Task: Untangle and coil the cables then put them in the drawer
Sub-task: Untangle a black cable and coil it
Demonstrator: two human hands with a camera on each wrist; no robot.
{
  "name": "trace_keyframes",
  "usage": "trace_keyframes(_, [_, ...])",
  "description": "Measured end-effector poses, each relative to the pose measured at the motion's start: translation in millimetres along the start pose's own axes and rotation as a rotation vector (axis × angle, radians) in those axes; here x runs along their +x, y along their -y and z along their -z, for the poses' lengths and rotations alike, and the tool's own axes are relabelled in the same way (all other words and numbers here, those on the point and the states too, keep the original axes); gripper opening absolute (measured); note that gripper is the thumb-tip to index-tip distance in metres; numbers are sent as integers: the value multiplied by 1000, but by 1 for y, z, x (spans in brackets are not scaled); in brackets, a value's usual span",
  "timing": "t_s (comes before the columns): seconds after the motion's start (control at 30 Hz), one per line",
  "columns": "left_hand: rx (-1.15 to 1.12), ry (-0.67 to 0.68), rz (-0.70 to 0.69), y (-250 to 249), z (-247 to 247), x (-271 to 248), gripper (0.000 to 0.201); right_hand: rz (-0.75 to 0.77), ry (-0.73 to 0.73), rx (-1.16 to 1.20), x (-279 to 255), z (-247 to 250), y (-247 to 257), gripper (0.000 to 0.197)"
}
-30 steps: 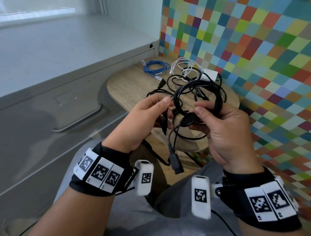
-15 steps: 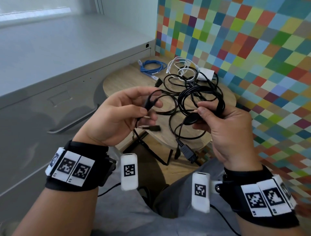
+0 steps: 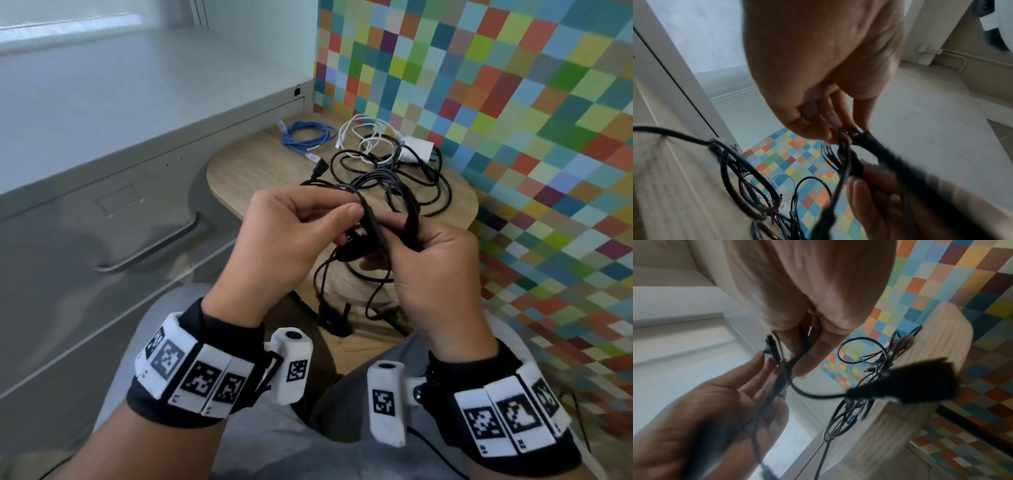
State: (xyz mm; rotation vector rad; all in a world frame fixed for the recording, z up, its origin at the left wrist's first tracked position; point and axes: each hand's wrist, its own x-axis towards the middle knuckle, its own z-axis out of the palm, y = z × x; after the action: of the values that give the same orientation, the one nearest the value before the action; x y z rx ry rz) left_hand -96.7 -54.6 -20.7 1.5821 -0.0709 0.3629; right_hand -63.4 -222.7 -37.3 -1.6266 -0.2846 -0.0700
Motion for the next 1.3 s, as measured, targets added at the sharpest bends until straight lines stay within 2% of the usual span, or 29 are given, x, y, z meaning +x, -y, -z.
trace_keyframes(0.1, [43, -75, 5, -2, -5, 0, 15, 8, 66, 69, -5, -4, 4, 13])
trace_keyframes(0.23, [156, -172, 4, 4, 1, 4, 52, 0, 118, 169, -8, -7, 7, 16])
trace_keyframes(0.3, [129, -152, 82, 9, 3, 5, 61, -18, 104, 217, -7, -8, 8, 19])
trace_keyframes(0.37, [23, -15, 173, 11, 5, 5, 60, -37, 98, 247, -5, -9, 7, 18])
trace_keyframes(0.43, [-112, 131, 177, 14, 5, 3, 44, -60, 101, 256, -5, -8, 6, 16])
trace_keyframes(0.47, [-161, 148, 154, 12, 5, 2, 33, -71, 110, 261, -6, -8, 6, 15])
trace_keyframes(0.53, [-195, 123, 107, 11, 5, 3, 22, -93, 131, 279, -6, -9, 6, 15])
trace_keyframes(0.67, [-172, 57, 15, 15, 0, 4, 32, -105, 140, 332, -7, -13, 7, 18])
trace_keyframes(0.77, [-154, 46, 0, 17, -1, 5, 35, -120, 154, 395, -7, -16, 6, 24])
trace_keyframes(0.83, [-150, 40, 2, 15, -2, 5, 34, -128, 157, 417, -7, -17, 6, 20])
trace_keyframes(0.87, [-150, 27, 5, 16, -2, 5, 33, -133, 157, 426, -7, -16, 8, 16])
trace_keyframes(0.97, [-163, -8, 5, 16, -3, 4, 21, -141, 144, 426, -7, -13, 7, 20])
trace_keyframes(1.03, [-164, -14, 3, 16, -3, 4, 19, -125, 147, 410, -7, -10, 4, 17])
trace_keyframes(1.17, [-151, 5, -26, 12, 0, 6, 27, -140, 208, 407, -8, -6, 6, 18])
trace_keyframes(1.27, [-158, 48, -50, 13, 3, 8, 53, -139, 171, 370, -8, -9, 7, 21])
trace_keyframes(1.3, [-172, 61, -58, 14, 5, 8, 52, -144, 153, 371, -8, -10, 8, 21])
